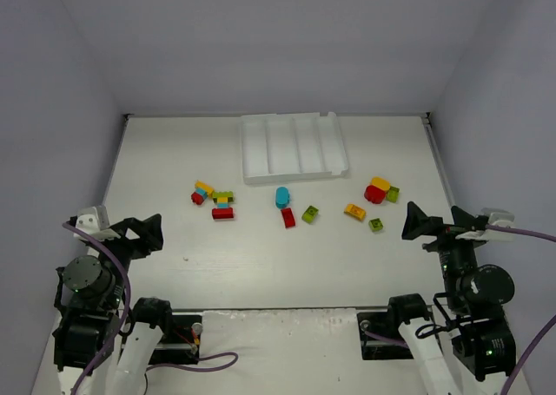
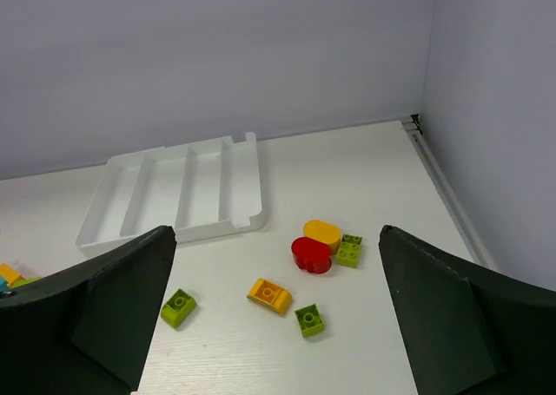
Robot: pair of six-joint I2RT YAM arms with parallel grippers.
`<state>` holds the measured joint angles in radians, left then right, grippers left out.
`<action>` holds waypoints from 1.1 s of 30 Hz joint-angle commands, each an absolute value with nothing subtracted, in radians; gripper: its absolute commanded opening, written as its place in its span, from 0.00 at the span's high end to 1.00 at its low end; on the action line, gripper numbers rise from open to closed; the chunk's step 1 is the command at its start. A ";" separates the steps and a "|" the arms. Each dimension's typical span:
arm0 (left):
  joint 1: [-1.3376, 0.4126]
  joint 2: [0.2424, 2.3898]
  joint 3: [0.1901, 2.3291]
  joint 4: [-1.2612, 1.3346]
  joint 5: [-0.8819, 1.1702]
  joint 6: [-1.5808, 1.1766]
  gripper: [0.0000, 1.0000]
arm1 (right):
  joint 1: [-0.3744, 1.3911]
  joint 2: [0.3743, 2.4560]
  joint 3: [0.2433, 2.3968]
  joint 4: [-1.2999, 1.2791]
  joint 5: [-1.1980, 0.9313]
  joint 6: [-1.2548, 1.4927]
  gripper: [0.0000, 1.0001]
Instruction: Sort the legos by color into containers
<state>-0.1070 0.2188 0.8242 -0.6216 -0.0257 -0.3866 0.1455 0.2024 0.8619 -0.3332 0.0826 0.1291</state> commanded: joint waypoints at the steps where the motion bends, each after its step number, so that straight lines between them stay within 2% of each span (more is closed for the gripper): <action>1: -0.106 0.253 0.825 -0.538 -0.017 -0.397 0.27 | 0.152 0.256 0.874 -0.247 0.115 0.143 0.00; 5: -0.107 0.268 0.821 -0.532 -0.017 -0.400 0.27 | 0.152 0.285 0.856 -0.245 0.107 0.166 0.00; 9: -0.109 0.290 0.828 -0.522 -0.006 -0.419 0.27 | 0.150 0.389 0.847 -0.232 0.009 0.133 0.00; 15: -0.109 0.394 0.913 -0.529 -0.014 -0.416 0.27 | 0.152 0.698 0.948 -0.239 -0.155 0.221 0.00; 20: -0.109 0.550 1.050 -0.509 -0.043 -0.417 0.27 | 0.159 0.831 0.924 -0.108 -0.135 0.359 0.00; 24: -0.107 0.682 1.111 -0.465 -0.067 -0.428 0.27 | 0.269 0.957 0.882 -0.043 -0.045 0.417 0.00; 28: -0.107 0.770 1.120 -0.413 -0.067 -0.428 0.27 | 0.458 1.098 0.900 -0.034 0.162 0.471 0.23; 31: -0.101 0.792 1.073 -0.404 -0.060 -0.430 0.27 | 0.543 1.208 0.916 -0.043 0.281 0.561 0.30; 33: -0.039 0.773 1.031 -0.396 0.001 -0.451 0.27 | 0.563 1.285 0.930 -0.046 0.320 0.603 0.31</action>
<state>-0.0914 0.7784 1.0557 -0.4679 -0.0418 -0.4225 0.5358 1.2198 0.8902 -0.0975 0.1543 0.4923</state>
